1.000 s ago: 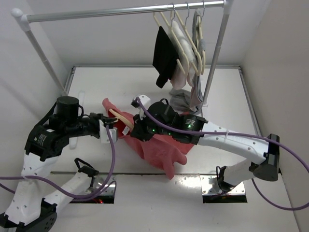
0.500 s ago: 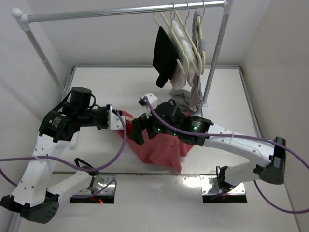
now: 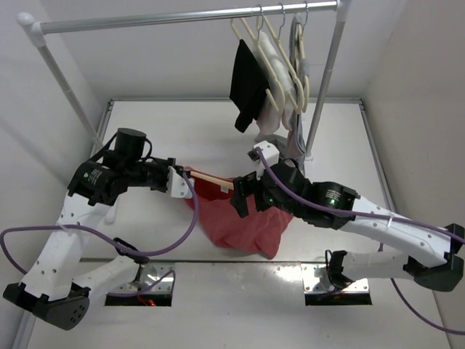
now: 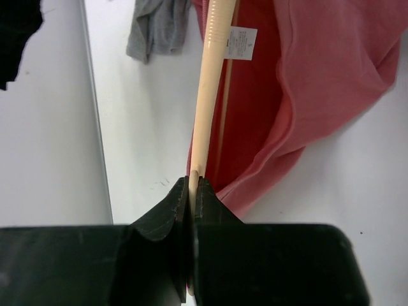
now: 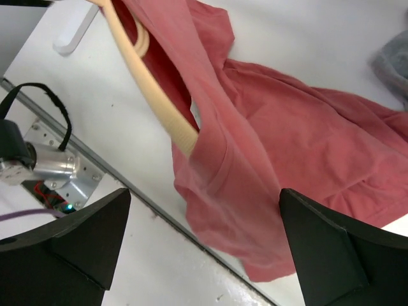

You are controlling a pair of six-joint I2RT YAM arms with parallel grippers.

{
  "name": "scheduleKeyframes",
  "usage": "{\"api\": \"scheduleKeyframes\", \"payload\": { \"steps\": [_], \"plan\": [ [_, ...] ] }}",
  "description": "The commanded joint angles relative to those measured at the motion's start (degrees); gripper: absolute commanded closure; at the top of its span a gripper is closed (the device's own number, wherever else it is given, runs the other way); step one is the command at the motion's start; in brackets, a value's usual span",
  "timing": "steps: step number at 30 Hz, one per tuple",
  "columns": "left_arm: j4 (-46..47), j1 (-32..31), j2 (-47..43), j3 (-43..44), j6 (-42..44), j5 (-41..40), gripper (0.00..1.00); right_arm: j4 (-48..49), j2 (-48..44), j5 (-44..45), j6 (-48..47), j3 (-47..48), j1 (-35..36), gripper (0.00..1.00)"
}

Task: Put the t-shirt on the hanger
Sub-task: Place tshirt on hanger

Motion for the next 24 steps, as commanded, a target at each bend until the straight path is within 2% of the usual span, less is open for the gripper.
{"api": "scheduleKeyframes", "payload": {
  "steps": [1,4,8,13,18,21,22,23,24],
  "plan": [
    [3.4,-1.3,-0.2,-0.2,3.4,0.7,1.0,-0.7,-3.2,-0.7,0.8,-1.3,0.5,0.01],
    [3.4,-1.9,-0.2,-0.2,4.2,0.7,1.0,0.1,-3.2,-4.7,-1.8,-1.4,0.5,0.01],
    [1.6,-2.4,-0.2,-0.2,8.2,0.7,1.0,-5.6,-0.4,-6.8,-7.5,0.6,1.2,0.01],
    [-2.2,-3.7,0.3,-0.2,12.9,3.6,1.0,-13.5,7.0,-4.7,-12.9,7.8,1.2,0.01],
    [-2.2,-5.6,1.5,0.9,12.2,4.1,1.0,-12.5,13.4,-1.8,-18.2,14.3,1.2,0.02],
    [-2.2,-6.7,1.5,1.4,11.6,3.6,1.0,-11.3,16.9,-1.2,-18.9,15.5,1.2,0.22],
    [-2.2,-6.7,1.5,1.4,11.6,3.6,1.0,-10.4,16.9,-0.6,-18.9,15.5,1.2,0.36],
    [-2.2,-6.7,1.5,1.4,11.6,3.6,1.0,-9.2,17.5,-0.6,-18.9,14.8,1.2,0.42],
    [-1.7,-6.7,1.5,1.4,11.0,3.1,1.0,-8.5,17.5,-1.2,-18.9,14.0,1.2,0.52]
  ]
}}
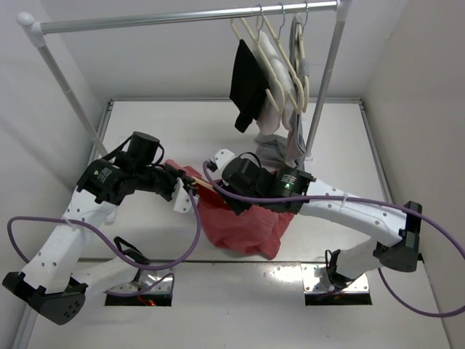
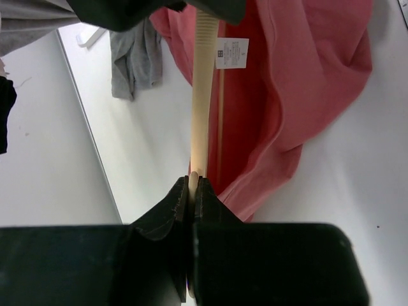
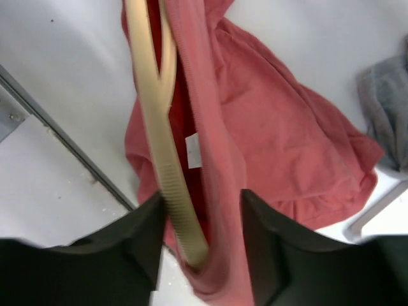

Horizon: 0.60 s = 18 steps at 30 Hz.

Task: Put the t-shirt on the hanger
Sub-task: Place tshirt on hanger

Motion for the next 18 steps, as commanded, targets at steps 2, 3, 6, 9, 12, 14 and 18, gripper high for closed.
{"api": "scheduleKeyframes", "payload": {
  "steps": [2,3,6,9,12,14,18],
  "plan": [
    [1.4,-0.5,-0.4,2.3,1.3,2.5,1.0,3.8,0.0,0.6,-1.8,-0.7,-0.3,0.55],
    [1.4,-0.5,-0.4,1.8,1.3,2.0,1.0,3.8,-0.6,0.0,-1.8,-0.7,-0.3,0.51],
    [2.0,-1.0,-0.4,0.2,1.9,1.5,1.0,1.2,-2.4,0.6,0.4,0.9,-0.3,0.12],
    [2.0,-1.0,-0.4,0.2,1.9,0.9,1.0,-0.3,-7.0,-1.2,2.3,1.1,-0.3,0.04],
    [2.5,-1.6,-0.4,-0.4,1.9,0.9,1.0,-2.7,-11.6,-4.0,3.7,-0.6,-0.3,0.03],
    [3.0,-1.6,-0.4,-0.4,1.9,0.9,1.0,-4.9,-12.9,-5.4,4.4,-2.5,-0.3,0.03],
    [3.0,-1.6,0.1,-0.4,1.9,0.9,1.0,-10.8,-11.6,-7.2,5.7,-4.3,0.3,0.18]
  ]
}}
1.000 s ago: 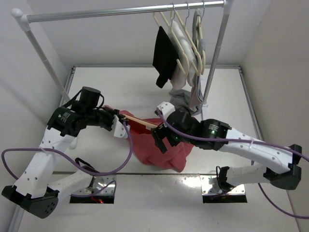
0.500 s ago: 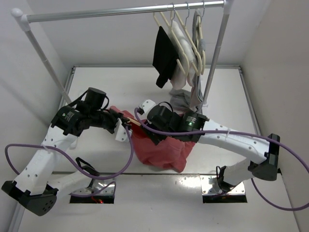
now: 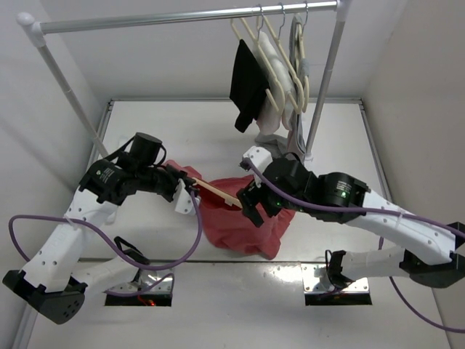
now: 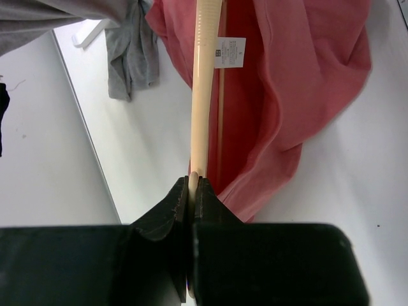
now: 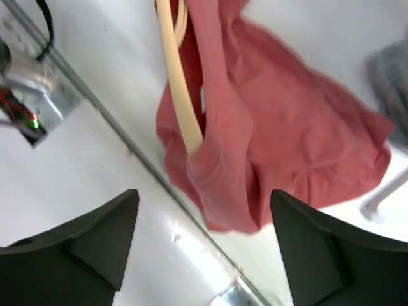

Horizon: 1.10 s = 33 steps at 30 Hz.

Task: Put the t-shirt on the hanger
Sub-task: Place tshirt on hanger

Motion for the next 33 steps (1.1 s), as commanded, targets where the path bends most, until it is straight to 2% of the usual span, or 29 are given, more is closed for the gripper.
{"api": "scheduleKeyframes", "payload": {
  "steps": [1,3,8,11,12,13,18,21,22,26,30,33],
  "plan": [
    [2.6,-0.7,0.0,0.3,1.9,1.9,1.0,-6.8,3.2,-3.2,2.1,-3.0,0.4,0.23],
    [3.1,-0.7,0.0,0.3,1.9,1.9,1.0,-7.4,5.2,-3.3,2.1,-3.0,0.4,0.35],
    [3.1,-0.7,0.0,0.9,1.3,2.4,1.0,-5.4,7.2,-1.7,0.9,-5.1,0.4,0.4],
    [3.1,-0.7,0.0,1.4,0.8,3.1,1.0,0.9,8.4,3.0,-0.3,-6.8,-0.1,0.56],
    [3.1,-0.7,0.0,1.4,0.8,3.8,1.0,2.6,8.4,4.9,-0.3,-7.6,-0.1,0.67],
    [3.1,-0.7,-0.5,1.4,0.8,4.5,1.0,4.4,8.4,6.1,-1.1,-7.6,-0.1,0.7],
    [3.1,-0.7,-1.1,1.4,0.3,5.2,1.0,14.1,10.9,4.1,-3.6,-5.4,0.4,0.7],
    [3.1,-0.7,-1.1,0.9,0.3,5.2,1.0,16.4,11.7,0.5,-4.2,-4.9,0.4,0.7],
    [3.1,-0.7,-1.1,0.9,0.3,5.2,1.0,17.1,11.7,-0.6,-4.2,-4.9,0.4,0.66],
    [3.1,-0.7,-1.6,0.3,-0.3,5.2,1.0,18.2,12.3,-1.1,-2.9,-4.9,0.4,0.61],
    [3.1,-0.7,-1.6,0.3,-1.5,4.6,1.0,20.3,12.3,-0.6,-1.3,-5.4,0.4,0.61],
    [3.6,-0.7,-1.6,0.3,-2.1,4.6,1.0,21.0,12.3,-0.6,-0.3,-5.9,0.4,0.74]
  ]
}}
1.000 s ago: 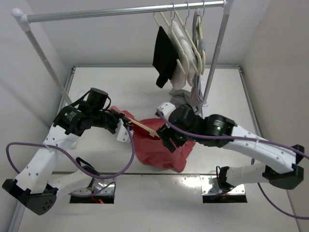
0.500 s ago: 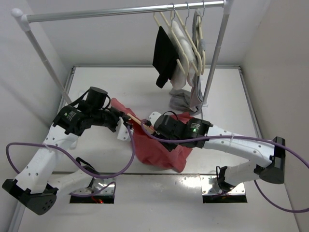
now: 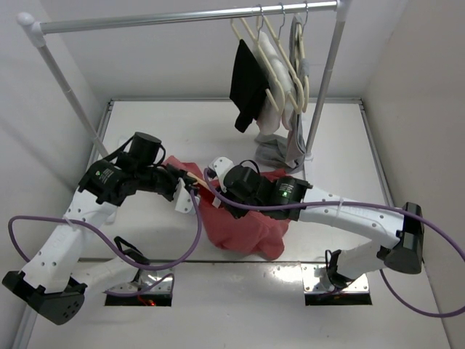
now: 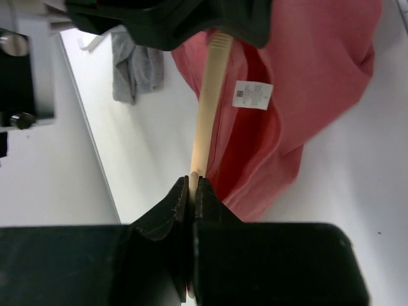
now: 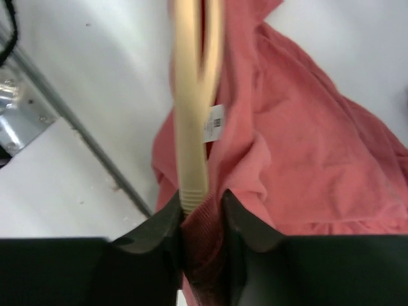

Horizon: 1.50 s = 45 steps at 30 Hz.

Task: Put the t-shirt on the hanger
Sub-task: Place tshirt on hanger

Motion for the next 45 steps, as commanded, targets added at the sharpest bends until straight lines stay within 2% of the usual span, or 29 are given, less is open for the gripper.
{"api": "scheduleKeyframes", "payload": {
  "steps": [1,3,11,13,19,22,25,28,30,35,37,41,44,45],
  "plan": [
    [3.3,-0.7,-1.3,0.4,-0.8,3.7,1.0,4.1,-0.1,-0.4,2.2,1.4,0.0,0.78],
    [3.3,-0.7,-1.3,0.4,-1.4,4.3,1.0,4.1,-0.1,-0.4,2.2,0.9,0.0,0.88],
    [3.9,-0.7,-0.8,2.3,-4.1,8.8,1.0,2.7,2.6,-0.2,2.2,4.5,-0.5,0.88],
    [3.9,-0.7,-0.8,2.3,-4.1,8.2,1.0,2.2,2.6,0.3,3.1,4.5,-0.5,1.0],
    [8.5,-0.7,-2.0,0.3,-8.2,8.2,1.0,3.2,1.5,0.3,9.0,5.1,-0.5,1.0],
    [9.7,-0.7,-1.5,2.8,-12.9,12.7,1.0,3.8,1.5,2.1,11.1,4.6,-0.5,0.99],
    [9.7,-0.7,-0.7,4.8,-14.2,13.4,1.0,3.8,2.5,3.4,11.1,5.2,-0.5,0.87],
    [8.6,-0.7,-0.2,4.3,-13.7,13.4,1.0,3.8,3.6,4.5,10.6,7.1,-0.5,0.86],
    [8.1,-0.7,-0.2,4.3,-13.7,12.9,1.0,3.8,3.6,5.0,10.0,7.6,-0.5,1.0],
    [8.1,-0.7,-0.7,3.7,-13.7,11.5,1.0,5.7,3.6,4.5,10.6,8.4,-1.0,1.0],
    [9.3,-0.7,-1.2,3.2,-15.2,10.4,0.9,5.7,3.6,4.5,11.4,9.8,-1.0,1.0],
    [14.5,-0.7,-3.5,2.6,-20.4,7.5,0.58,6.3,4.2,3.2,13.2,10.5,-1.0,1.0],
    [17.9,-0.7,-5.2,2.6,-24.9,4.5,0.44,7.8,4.2,2.7,14.3,10.5,-1.0,1.0],
    [19.8,-0.7,-5.2,2.1,-26.4,2.7,0.34,7.8,4.2,2.7,14.9,10.5,-1.0,1.0]
  ]
}}
